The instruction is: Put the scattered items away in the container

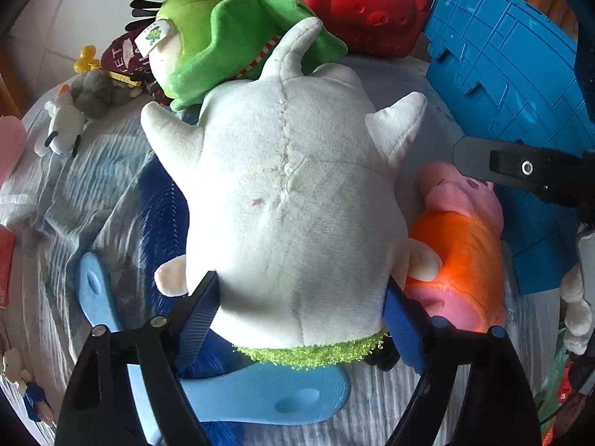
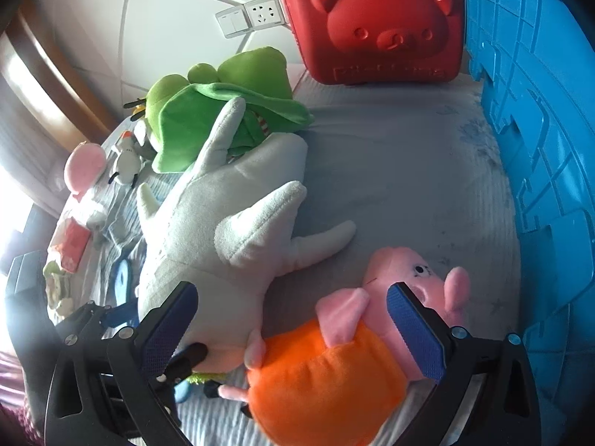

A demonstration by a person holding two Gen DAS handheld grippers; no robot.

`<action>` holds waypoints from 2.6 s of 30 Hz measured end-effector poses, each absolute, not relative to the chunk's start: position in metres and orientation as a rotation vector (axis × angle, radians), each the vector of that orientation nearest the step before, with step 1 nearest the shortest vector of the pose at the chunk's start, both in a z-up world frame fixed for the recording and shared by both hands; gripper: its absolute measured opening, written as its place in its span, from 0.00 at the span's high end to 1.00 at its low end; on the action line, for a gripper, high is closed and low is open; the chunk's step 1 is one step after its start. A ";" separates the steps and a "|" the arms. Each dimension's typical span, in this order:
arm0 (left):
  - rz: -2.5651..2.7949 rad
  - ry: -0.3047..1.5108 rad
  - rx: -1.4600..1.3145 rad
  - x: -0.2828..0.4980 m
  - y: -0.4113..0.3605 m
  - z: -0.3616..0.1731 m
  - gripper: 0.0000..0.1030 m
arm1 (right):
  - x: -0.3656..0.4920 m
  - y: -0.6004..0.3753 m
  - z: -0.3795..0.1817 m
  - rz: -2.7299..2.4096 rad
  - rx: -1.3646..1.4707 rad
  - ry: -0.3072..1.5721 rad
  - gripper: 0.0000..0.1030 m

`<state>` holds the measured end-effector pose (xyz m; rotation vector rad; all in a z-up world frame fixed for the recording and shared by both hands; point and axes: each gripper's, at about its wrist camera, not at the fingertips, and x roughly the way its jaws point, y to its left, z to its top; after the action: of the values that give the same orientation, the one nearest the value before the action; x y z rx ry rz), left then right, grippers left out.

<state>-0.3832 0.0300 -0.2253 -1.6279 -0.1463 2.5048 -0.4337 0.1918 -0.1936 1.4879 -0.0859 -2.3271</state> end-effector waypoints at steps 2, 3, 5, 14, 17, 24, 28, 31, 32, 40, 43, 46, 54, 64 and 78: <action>2.488 -0.144 -1.642 -0.375 0.018 -0.223 0.26 | -0.432 0.186 -0.195 -2.309 1.486 -0.097 0.00; 2.485 -0.134 -1.648 -0.371 0.012 -0.222 0.29 | -0.431 0.182 -0.195 -2.300 1.485 -0.102 0.00; 2.481 -0.123 -1.667 -0.364 -0.003 -0.221 0.32 | -0.430 0.176 -0.197 -2.283 1.483 -0.113 0.00; 2.542 -0.117 -1.765 -0.365 -0.054 -0.223 0.36 | -0.437 0.164 -0.204 -2.229 1.462 -0.186 0.00; 2.589 -0.111 -1.797 -0.373 -0.069 -0.225 0.36 | -0.447 0.168 -0.207 -2.226 1.449 -0.224 0.00; 2.735 -0.109 -1.834 -0.388 -0.111 -0.225 0.32 | -0.475 0.172 -0.217 -2.178 1.417 -0.352 0.00; 2.704 -0.210 -1.827 -0.390 -0.121 -0.229 0.23 | -0.489 0.155 -0.232 -2.079 1.429 -0.395 0.00; 2.725 -0.176 -1.817 -0.390 -0.116 -0.230 0.05 | -0.494 0.139 -0.246 -2.054 1.478 -0.355 0.00; 2.733 -0.173 -1.811 -0.389 -0.116 -0.232 0.03 | -0.494 0.135 -0.250 -2.064 1.492 -0.335 0.00; 2.714 -0.210 -1.768 -0.386 -0.111 -0.236 0.02 | -0.500 0.143 -0.258 -2.086 1.553 -0.356 0.00; 2.688 -0.240 -1.753 -0.386 -0.109 -0.230 0.02 | -0.505 0.141 -0.267 -2.050 1.570 -0.379 0.00; 2.676 -0.297 -1.706 -0.383 -0.104 -0.215 0.02 | -0.509 0.145 -0.272 -2.025 1.574 -0.424 0.00; 2.622 -0.358 -1.721 -0.407 -0.101 -0.240 0.00 | -0.507 0.140 -0.271 -1.996 1.580 -0.410 0.00; 2.651 -0.398 -1.642 -0.410 -0.088 -0.241 0.09 | -0.519 0.137 -0.289 -1.922 1.551 -0.530 0.00; 2.695 -0.357 -1.516 -0.344 -0.076 -0.173 0.18 | -0.445 0.125 -0.205 -2.075 1.341 -0.311 0.07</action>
<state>-0.3445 -0.0764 -0.1731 -1.5162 -0.3568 2.6951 -0.4450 0.1246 -0.2054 1.3415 -0.3110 -2.0755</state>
